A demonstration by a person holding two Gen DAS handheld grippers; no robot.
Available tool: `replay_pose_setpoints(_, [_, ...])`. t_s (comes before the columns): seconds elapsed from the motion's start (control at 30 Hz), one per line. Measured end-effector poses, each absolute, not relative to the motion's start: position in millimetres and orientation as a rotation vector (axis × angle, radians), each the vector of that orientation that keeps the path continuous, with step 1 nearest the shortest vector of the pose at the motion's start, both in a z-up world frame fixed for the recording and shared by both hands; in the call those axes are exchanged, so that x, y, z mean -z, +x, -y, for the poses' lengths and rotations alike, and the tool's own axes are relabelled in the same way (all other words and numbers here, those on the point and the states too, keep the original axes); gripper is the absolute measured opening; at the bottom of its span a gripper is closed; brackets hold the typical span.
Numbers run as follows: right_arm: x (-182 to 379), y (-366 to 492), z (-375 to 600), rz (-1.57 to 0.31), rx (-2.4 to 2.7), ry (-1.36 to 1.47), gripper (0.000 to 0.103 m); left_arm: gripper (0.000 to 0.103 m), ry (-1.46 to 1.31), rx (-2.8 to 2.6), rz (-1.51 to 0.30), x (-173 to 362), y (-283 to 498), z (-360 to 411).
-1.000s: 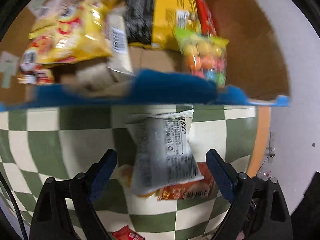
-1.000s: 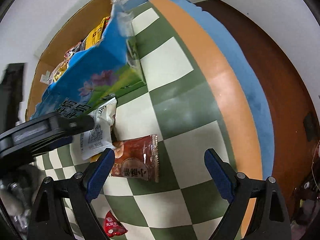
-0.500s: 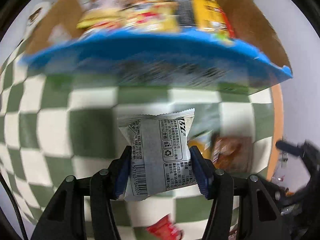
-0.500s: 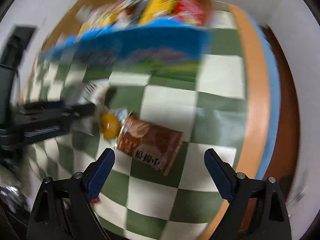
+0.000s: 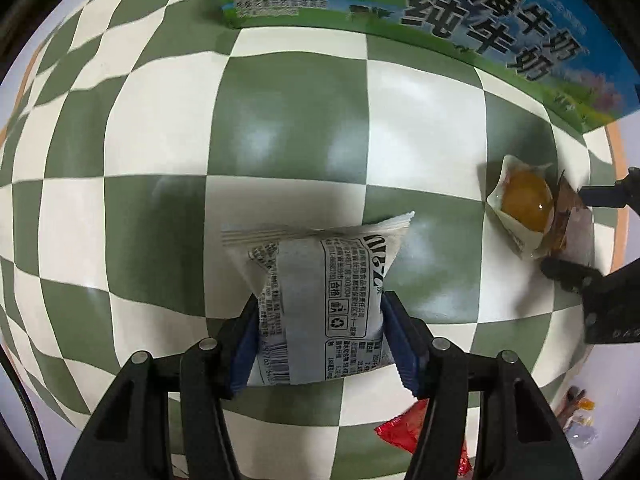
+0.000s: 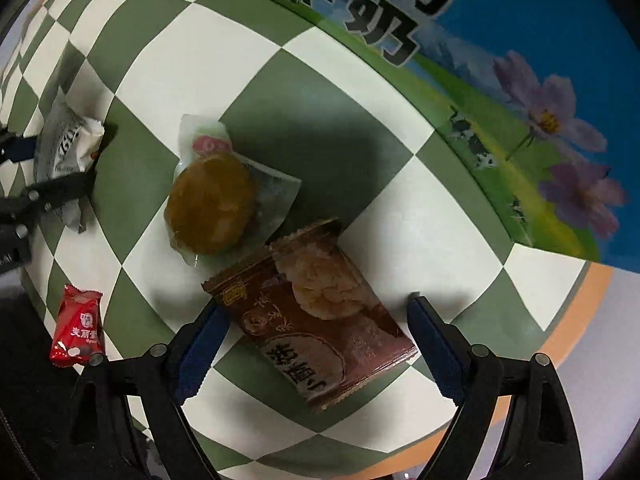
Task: Organize snacks
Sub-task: 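Grasp white bread packet with left tool while right tool grasps brown biscuit packet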
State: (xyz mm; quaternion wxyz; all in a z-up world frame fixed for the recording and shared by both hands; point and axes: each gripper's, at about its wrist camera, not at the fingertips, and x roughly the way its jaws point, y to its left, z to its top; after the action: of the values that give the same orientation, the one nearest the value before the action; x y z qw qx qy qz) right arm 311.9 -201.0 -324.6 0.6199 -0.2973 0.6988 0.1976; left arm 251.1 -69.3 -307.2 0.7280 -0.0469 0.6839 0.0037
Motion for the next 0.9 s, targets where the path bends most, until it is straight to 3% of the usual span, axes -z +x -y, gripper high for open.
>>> replay_pose_setpoints(0.2, [315.6, 319.2, 227.7, -1.654, -0.359, -0.450, 0.075, 0.057, -0.094, -0.007, -1.503, 311.6, 254.4, 85.3])
replay_pose_setpoints(0.5, [310.3, 291.4, 299.0, -1.714, -0.158, 0.205, 0.073, 0.057, -0.095, 0.001, -1.509, 321.1, 257.8, 71.5])
replay_pose_setpoints(0.63, [314.9, 275.3, 319.4, -1.747, -0.169, 0.507, 0.074, 0.063, -0.106, 0.015, -1.521, 331.3, 266.2, 54.7])
replay_pose_setpoints(0.77, [302.7, 268.7, 307.8, -1.681, -0.167, 0.360, 0.082, 0.079, -0.146, 0.042, -1.543, 342.0, 271.6, 55.0])
replay_pose_setpoints(0.9, [306.3, 267.9, 293.2, -1.640, -0.163, 0.161, 0.083, 0.081, -0.216, 0.044, -1.560, 350.4, 279.3, 48.6])
